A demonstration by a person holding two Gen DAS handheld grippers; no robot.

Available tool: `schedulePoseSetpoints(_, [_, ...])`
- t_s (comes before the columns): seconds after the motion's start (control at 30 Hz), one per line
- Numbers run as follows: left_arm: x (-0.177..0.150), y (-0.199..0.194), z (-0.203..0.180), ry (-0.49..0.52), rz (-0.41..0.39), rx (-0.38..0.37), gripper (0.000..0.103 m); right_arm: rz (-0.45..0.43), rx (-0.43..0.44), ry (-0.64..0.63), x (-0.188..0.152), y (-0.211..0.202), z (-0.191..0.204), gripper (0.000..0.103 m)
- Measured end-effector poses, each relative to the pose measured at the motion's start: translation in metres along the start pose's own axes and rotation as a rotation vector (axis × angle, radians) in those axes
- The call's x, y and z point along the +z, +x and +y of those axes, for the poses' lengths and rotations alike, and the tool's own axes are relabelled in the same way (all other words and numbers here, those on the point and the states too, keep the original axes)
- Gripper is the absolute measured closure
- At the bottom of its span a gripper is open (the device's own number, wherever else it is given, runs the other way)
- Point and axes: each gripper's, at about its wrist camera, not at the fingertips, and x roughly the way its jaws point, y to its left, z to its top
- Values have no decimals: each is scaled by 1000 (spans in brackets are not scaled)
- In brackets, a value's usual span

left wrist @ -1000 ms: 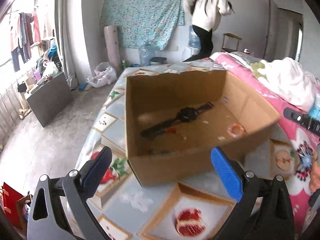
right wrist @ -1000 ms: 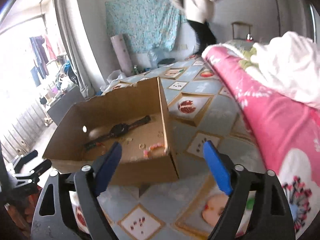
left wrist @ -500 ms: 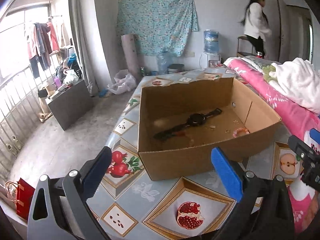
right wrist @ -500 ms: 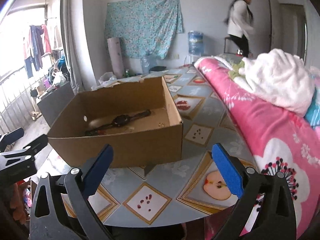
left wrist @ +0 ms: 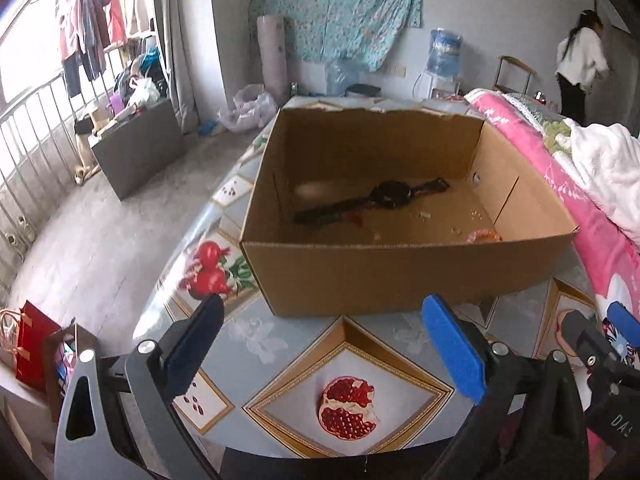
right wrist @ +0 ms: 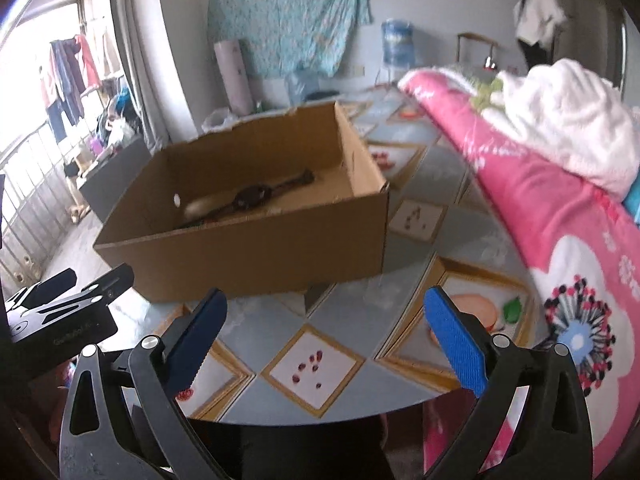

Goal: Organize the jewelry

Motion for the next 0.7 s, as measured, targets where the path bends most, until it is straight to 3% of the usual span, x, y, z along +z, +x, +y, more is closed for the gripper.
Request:
schedulePoseSetpoints(0.2, [1,4,3,-24,18,11,6,42,4,-18,-1,7,7,8])
schedulePoseSetpoints(0.7, [3,11,-6,35,27,22,6,61,13,0,5,15,5,8])
